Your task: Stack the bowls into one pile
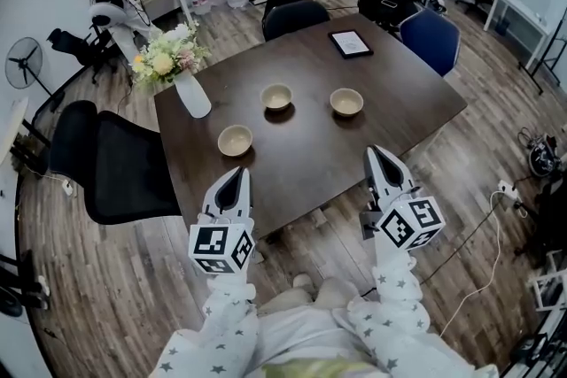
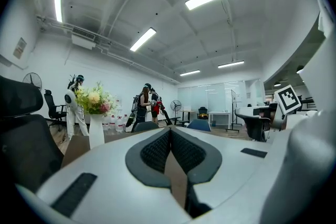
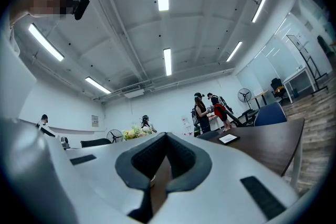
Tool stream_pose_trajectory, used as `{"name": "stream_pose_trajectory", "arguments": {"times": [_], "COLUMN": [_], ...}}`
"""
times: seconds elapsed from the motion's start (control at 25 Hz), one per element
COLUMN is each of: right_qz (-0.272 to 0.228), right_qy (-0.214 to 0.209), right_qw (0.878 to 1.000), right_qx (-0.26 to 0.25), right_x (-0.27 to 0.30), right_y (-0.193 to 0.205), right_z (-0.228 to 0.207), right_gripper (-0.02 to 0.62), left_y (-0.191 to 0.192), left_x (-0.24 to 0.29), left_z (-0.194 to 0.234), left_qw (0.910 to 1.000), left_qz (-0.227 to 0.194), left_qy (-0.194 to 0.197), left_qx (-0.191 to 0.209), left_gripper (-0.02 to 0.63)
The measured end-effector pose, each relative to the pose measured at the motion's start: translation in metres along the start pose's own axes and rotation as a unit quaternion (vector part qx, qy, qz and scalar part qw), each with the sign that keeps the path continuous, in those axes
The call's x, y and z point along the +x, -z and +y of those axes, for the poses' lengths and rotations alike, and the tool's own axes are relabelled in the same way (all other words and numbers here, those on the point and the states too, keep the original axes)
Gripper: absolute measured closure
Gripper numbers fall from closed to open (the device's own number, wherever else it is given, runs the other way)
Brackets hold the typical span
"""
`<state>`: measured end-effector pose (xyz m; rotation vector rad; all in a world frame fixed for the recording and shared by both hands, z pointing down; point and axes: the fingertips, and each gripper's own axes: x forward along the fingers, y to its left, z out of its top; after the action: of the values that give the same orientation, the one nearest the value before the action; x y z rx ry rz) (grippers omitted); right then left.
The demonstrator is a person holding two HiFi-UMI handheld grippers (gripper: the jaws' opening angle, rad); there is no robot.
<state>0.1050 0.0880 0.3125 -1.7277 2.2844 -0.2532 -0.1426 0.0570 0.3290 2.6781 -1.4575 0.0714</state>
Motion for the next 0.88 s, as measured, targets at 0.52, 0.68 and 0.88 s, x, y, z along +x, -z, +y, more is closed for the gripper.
{"name": "stream_pose_trajectory", "arguments": {"times": [0.52, 0.68, 0.88], "right_qz": [0.036, 0.059, 0.102], "right_qy": [-0.048, -0.092, -0.152], "right_qw": [0.998, 0.994, 0.983], "right_qx": [0.017, 0.023, 0.028], "right_x": [0.083, 0.129, 0.187], "right_y": [0.021, 0.024, 0.037], "right_z": [-0.029, -0.04, -0.044], "right_gripper": [0.574, 0.574, 0.574], "left_y": [0.02, 0.02, 0.027], "left_x": [0.056, 0.081, 0.107], "left_z": [0.029, 0.047, 0.069], "left_qw": [0.9986, 0.9956, 0.988], "left_qz": [0.019, 0.024, 0.034], "left_qy": [-0.042, -0.075, -0.128], "left_qx": [-0.027, -0.05, -0.079], "left_gripper": [0.581, 0.581, 0.581]}}
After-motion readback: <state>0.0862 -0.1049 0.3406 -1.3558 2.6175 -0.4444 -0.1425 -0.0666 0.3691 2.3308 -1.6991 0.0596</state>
